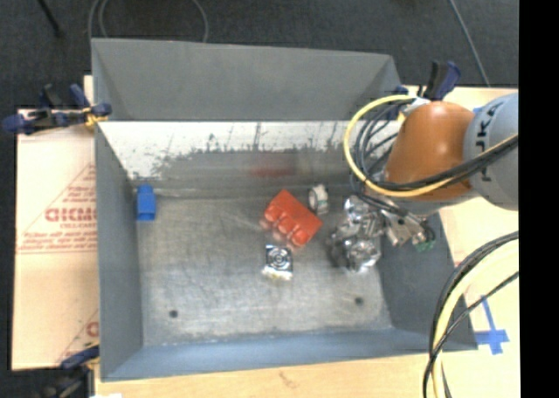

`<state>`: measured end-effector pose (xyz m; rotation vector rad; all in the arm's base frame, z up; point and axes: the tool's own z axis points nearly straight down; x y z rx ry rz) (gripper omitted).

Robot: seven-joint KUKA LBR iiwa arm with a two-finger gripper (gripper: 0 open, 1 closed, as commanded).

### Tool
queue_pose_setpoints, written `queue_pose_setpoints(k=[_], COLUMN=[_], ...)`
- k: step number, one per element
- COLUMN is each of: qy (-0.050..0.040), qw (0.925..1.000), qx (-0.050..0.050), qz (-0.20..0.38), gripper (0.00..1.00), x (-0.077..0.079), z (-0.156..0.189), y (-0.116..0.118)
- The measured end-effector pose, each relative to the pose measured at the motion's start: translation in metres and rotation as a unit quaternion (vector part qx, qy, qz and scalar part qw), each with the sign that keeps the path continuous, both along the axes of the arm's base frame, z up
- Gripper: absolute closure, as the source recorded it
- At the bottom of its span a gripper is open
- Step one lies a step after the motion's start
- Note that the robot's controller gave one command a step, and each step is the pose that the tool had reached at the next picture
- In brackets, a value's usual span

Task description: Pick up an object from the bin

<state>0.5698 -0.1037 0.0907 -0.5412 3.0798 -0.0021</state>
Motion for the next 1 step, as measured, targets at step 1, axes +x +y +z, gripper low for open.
queue_pose_setpoints(k=[1], qy=[0.0007], qw=[0.9923], qx=[-0.003], qz=[0.124], gripper=[1.0], x=[0.021], z=[0.1619], y=[0.0402])
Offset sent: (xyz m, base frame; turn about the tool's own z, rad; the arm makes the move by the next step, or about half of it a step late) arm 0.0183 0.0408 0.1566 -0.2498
